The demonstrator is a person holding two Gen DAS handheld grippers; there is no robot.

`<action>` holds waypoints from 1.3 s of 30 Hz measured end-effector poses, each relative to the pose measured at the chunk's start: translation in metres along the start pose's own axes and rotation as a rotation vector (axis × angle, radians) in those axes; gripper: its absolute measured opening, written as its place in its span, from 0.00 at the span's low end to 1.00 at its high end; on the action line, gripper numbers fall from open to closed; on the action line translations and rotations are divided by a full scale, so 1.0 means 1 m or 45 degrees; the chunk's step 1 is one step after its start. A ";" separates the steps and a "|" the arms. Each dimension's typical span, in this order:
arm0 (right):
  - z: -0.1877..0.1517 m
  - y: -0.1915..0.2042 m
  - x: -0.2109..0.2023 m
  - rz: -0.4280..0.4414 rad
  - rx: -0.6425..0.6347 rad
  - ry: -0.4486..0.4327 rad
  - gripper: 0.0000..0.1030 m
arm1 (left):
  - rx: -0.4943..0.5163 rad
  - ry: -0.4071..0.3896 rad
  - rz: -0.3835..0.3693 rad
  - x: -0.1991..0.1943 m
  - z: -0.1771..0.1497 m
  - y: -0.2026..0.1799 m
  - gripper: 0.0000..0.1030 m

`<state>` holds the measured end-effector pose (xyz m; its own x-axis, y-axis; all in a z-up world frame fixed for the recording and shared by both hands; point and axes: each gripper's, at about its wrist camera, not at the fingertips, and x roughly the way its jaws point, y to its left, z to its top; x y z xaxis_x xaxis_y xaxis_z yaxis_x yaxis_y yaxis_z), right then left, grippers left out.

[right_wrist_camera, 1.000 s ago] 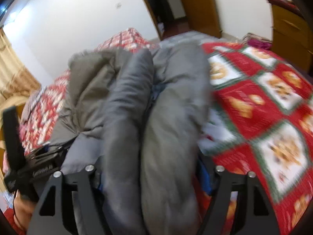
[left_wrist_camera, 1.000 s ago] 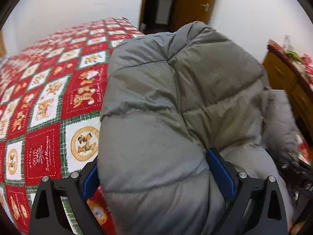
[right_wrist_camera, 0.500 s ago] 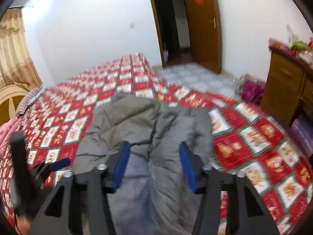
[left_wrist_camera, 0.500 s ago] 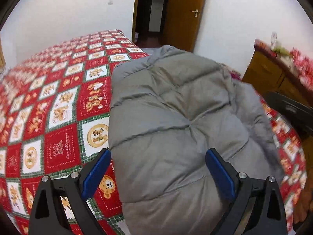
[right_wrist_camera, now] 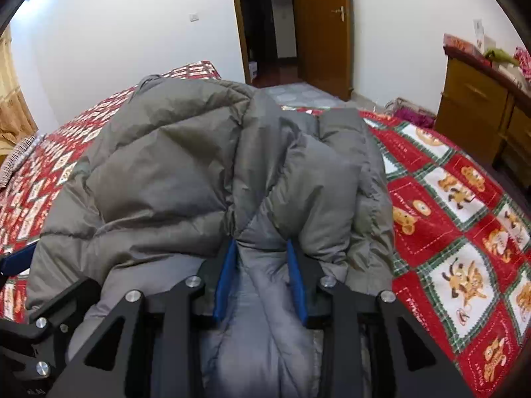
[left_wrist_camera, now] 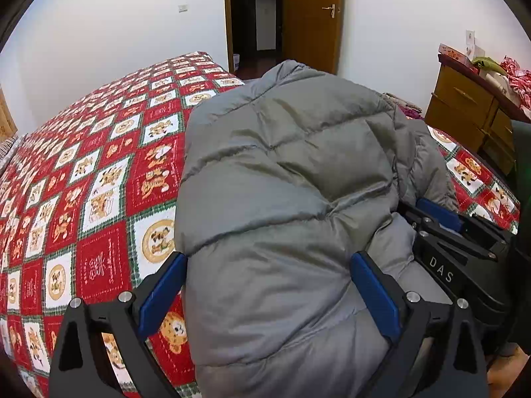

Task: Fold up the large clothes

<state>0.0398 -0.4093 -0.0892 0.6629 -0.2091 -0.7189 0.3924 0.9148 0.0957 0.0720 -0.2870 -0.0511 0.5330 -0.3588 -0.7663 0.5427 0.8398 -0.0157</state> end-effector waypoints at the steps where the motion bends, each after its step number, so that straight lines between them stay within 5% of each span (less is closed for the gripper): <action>1: 0.000 0.000 -0.003 -0.009 -0.002 0.003 0.36 | -0.014 0.009 -0.011 -0.004 -0.002 0.003 0.96; 8: -0.014 -0.002 -0.064 0.039 0.096 -0.088 0.76 | 0.022 -0.045 0.029 -0.030 -0.015 0.006 0.96; 19: 0.011 0.015 -0.083 0.003 -0.019 -0.146 0.71 | 0.091 -0.068 0.090 -0.037 -0.008 0.006 0.96; 27: 0.067 -0.001 -0.052 0.046 -0.005 -0.118 0.66 | 0.032 -0.116 0.118 -0.017 0.059 0.033 0.96; 35: 0.086 -0.004 0.035 0.093 0.017 0.073 0.55 | -0.189 0.090 0.060 0.085 0.106 0.058 0.96; 39: 0.082 -0.008 0.054 0.088 0.010 0.095 0.55 | -0.155 0.127 0.054 0.107 0.108 0.045 0.96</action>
<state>0.1243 -0.4563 -0.0723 0.6394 -0.1192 -0.7596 0.3528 0.9232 0.1522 0.2240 -0.3316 -0.0646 0.4834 -0.2852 -0.8276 0.4354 0.8985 -0.0553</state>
